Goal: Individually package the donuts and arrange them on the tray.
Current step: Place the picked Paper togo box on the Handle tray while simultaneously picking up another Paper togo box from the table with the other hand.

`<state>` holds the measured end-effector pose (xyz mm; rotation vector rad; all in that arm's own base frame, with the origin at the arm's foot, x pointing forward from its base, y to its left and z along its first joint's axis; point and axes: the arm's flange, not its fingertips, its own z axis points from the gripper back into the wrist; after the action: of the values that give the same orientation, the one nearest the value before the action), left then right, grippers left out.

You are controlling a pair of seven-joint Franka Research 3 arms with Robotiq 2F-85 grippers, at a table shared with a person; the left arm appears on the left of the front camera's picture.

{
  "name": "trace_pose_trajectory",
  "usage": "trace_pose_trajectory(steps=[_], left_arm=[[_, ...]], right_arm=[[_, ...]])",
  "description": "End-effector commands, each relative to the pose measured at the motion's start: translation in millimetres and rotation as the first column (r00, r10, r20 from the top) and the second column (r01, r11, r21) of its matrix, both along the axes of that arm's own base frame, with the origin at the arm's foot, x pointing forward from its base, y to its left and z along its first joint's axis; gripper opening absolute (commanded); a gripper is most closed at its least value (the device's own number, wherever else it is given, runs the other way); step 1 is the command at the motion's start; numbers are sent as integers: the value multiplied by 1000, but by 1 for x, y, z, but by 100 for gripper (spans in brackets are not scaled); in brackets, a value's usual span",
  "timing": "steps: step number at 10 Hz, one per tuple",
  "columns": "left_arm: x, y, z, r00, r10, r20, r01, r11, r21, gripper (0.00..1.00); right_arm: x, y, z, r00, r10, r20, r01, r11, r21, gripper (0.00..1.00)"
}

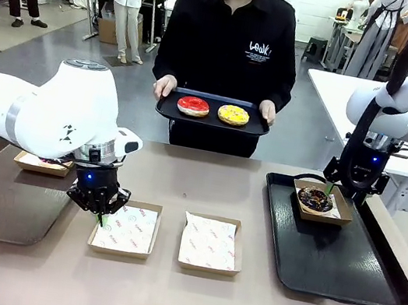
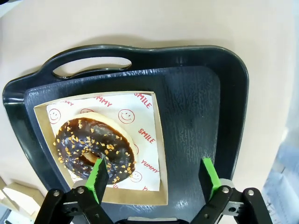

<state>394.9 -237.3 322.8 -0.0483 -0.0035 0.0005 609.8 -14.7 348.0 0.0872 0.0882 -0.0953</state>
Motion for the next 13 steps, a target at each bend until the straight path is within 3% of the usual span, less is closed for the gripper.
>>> trace_pose_trajectory(steps=[1,2,3,4,5,6,9,13], left_arm=[[3,2,2,1000,-10,-10,10,1000,-17,0],[4,2,3,1000,-14,-4,13,1000,-9,0],[8,0,12,996,-69,-52,67,997,-35,0],[17,1,27,996,-73,-52,70,996,-59,0],[31,4,44,995,-84,-51,80,994,-77,0],[44,6,57,995,-88,-48,84,993,-85,0],[82,0,102,995,-96,5,96,993,-66,0],[130,-15,144,994,-107,39,108,994,-25,0]], right_arm=[[-2,-2,3,1000,-12,-3,13,999,33,100],[-9,-2,9,1000,-16,1,16,998,65,100],[-24,-4,21,1000,-8,-9,9,991,137,100],[-47,-9,38,999,-2,-52,14,972,235,100],[-79,-21,59,999,26,-36,-12,939,343,100],[-109,-39,79,999,39,36,-50,904,425,100],[-190,-119,127,978,-75,193,-68,762,644,100],[-261,-195,116,923,-233,306,-123,577,808,100]])
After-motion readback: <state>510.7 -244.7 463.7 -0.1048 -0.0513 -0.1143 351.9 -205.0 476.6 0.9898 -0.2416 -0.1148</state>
